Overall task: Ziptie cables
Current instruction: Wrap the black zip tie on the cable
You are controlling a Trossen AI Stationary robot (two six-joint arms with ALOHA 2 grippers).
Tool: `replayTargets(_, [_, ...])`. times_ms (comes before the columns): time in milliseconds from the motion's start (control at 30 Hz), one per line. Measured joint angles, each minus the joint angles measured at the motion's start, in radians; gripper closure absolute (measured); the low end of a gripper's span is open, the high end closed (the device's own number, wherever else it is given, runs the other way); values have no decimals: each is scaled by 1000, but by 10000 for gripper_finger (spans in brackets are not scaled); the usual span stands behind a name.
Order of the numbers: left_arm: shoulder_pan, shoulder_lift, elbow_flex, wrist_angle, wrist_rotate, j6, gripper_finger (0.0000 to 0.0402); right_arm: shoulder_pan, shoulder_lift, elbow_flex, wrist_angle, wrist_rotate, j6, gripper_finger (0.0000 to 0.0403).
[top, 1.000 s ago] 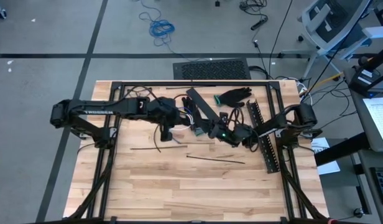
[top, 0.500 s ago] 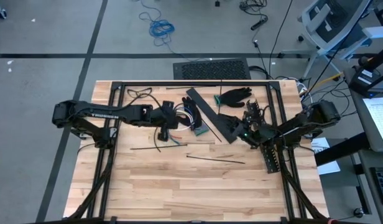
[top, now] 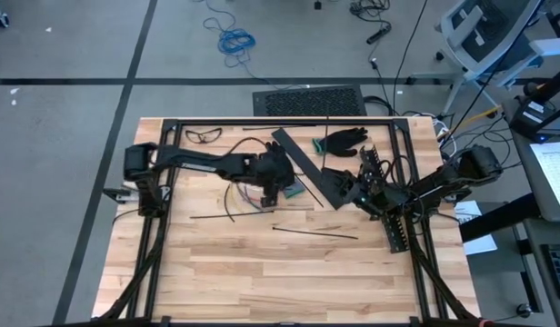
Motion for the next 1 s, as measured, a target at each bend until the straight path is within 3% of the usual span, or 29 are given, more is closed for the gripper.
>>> replayTargets(133, [45,46,83,-33,44,-359,238,5,-2,0,1,-2,-9,403])
replayTargets(367, [127,79,97,-30,192,-912,237,5,-2,0,6,-49,-27,403])
replayTargets(600, [130,105,97,8,202,-973,237,5,-23,0,14,-113,-28,403])
replayTargets(1000, [142,110,96,-90,200,-990,237,5,-114,0,1,-163,-95,403])
